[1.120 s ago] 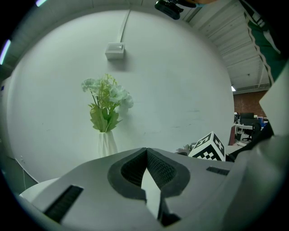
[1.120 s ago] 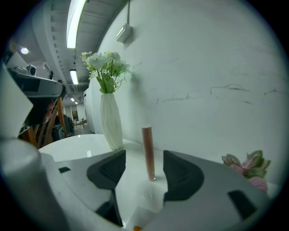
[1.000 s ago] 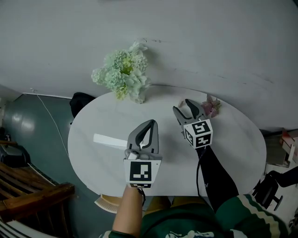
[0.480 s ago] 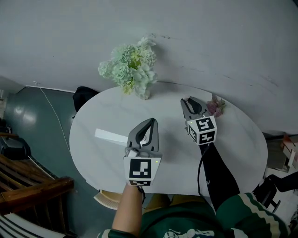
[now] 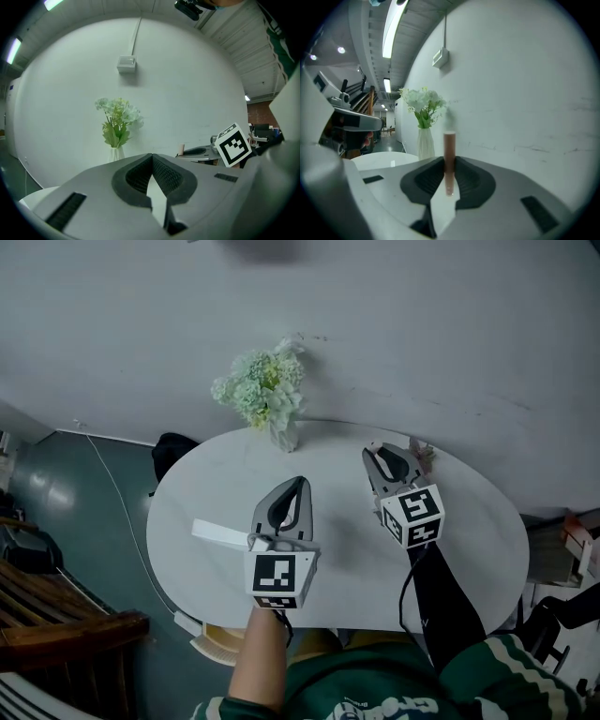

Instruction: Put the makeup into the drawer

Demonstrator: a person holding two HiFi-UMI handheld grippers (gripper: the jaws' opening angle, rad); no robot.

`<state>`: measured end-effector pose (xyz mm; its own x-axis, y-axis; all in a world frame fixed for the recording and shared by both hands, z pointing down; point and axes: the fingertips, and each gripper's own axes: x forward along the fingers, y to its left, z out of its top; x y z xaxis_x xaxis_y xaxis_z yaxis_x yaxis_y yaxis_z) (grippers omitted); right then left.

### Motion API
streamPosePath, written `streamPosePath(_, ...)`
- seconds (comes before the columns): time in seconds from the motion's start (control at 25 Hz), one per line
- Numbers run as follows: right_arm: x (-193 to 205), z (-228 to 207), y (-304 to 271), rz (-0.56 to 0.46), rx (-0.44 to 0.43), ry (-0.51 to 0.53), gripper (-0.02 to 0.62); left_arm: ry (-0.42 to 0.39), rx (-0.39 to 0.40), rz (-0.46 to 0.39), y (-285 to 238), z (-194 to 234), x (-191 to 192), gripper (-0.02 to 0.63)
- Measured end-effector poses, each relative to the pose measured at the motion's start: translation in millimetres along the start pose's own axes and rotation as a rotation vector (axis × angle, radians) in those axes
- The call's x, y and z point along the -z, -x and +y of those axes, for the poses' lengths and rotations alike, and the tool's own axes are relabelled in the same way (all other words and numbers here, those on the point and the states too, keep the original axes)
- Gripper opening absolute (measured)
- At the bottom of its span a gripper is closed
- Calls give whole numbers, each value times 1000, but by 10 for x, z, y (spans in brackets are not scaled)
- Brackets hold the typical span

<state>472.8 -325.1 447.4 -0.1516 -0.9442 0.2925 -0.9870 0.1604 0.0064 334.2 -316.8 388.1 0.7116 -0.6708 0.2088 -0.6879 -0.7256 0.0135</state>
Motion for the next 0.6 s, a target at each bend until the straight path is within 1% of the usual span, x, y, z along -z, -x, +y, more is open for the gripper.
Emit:
streamPosePath(0.12,-193,82,258,-32,-1,21,75,-8,5,-24,67,-86,-137,0)
streamPosePath(0.32,-469,158,626,-76,-3,26,75,-27,22,-54,175,-237,-340,0)
streamPosePath(0.48,-587,194,876,-106,0,3,75,-17,7,-59,288,-276,-427,0)
streamPosePath(0.6,-598,211,1030,-112,-4,9,75,-14,4,-69,367,-312,-467,0)
